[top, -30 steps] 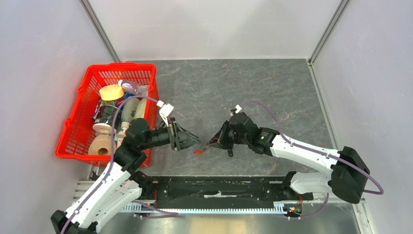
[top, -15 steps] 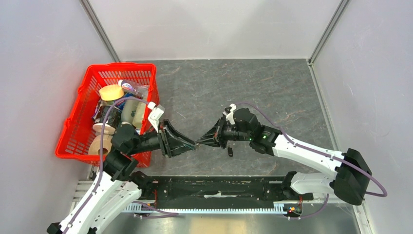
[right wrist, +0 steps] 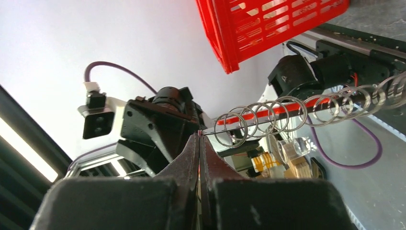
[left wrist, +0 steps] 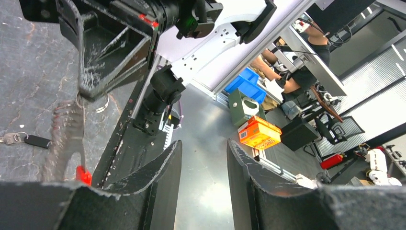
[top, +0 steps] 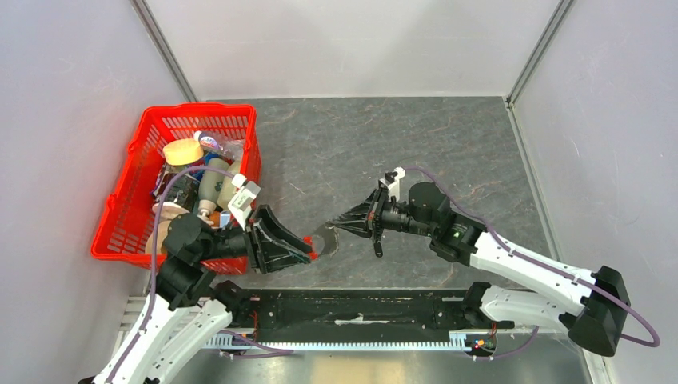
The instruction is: Put the keys on the keyring
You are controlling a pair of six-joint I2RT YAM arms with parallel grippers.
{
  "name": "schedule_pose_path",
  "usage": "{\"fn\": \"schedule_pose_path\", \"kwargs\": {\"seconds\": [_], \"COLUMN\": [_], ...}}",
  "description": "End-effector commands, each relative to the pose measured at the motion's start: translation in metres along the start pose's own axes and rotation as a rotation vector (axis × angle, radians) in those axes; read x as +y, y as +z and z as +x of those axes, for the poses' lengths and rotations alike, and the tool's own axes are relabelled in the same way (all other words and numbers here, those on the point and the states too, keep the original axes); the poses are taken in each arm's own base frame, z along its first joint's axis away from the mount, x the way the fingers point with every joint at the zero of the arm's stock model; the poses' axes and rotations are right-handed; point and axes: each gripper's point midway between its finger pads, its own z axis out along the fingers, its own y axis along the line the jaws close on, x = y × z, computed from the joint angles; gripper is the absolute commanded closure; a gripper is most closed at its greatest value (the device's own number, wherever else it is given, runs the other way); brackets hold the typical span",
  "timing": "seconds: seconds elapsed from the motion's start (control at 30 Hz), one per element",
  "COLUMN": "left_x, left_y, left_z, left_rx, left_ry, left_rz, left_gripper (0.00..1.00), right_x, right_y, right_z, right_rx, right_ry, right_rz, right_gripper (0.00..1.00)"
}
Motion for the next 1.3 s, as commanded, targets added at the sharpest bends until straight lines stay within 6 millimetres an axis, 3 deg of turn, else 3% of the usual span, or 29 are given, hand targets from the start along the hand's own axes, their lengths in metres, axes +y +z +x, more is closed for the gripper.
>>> {"fn": "schedule_pose_path", "kwargs": {"seconds": [0.0, 0.3, 0.6, 0.83, 0.97, 1.27], "left_x": [-0.006, 0.002, 0.049, 0.085, 0.077, 0.072], "left_y": [-0.004, -0.003, 0.007, 0.009, 0.010, 0.017], "left_z": [0.013, 0.020, 0.028, 0.016, 0.001, -0.002], "left_rx": [0.046, 0.035, 0.012, -0.009, -0.026, 0.009], "left_ry": [-0.041, -0.091, -0.141, -0.114, -0.058, -0.032], "left_rz": [0.035, 0.031, -0.097, -0.281, -0.272, -0.219], "left_gripper": [0.54, 0.55, 0.58, 0.62, 0.63, 0.63], "right_x": [0.031, 0.028, 0.056, 0.057, 0.046, 0.028], "right_y": [-0.011, -0.003, 0.011, 0.007, -0.010, -0.038], "right_z": [0.003, -0.008, -0.011, 0.001, 0.007, 0.024], "right_rx": [-0.026, -0.077, -0.102, -0.060, -0.053, -0.009], "right_ry": [0.002, -0.020, -0.076, -0.100, -0.108, -0.127], "right_rz": [-0.101, -0.069, -0.082, -0.062, -0.016, 0.051], "right_gripper": [1.00, 1.00, 1.00, 1.00, 1.00, 1.00]}}
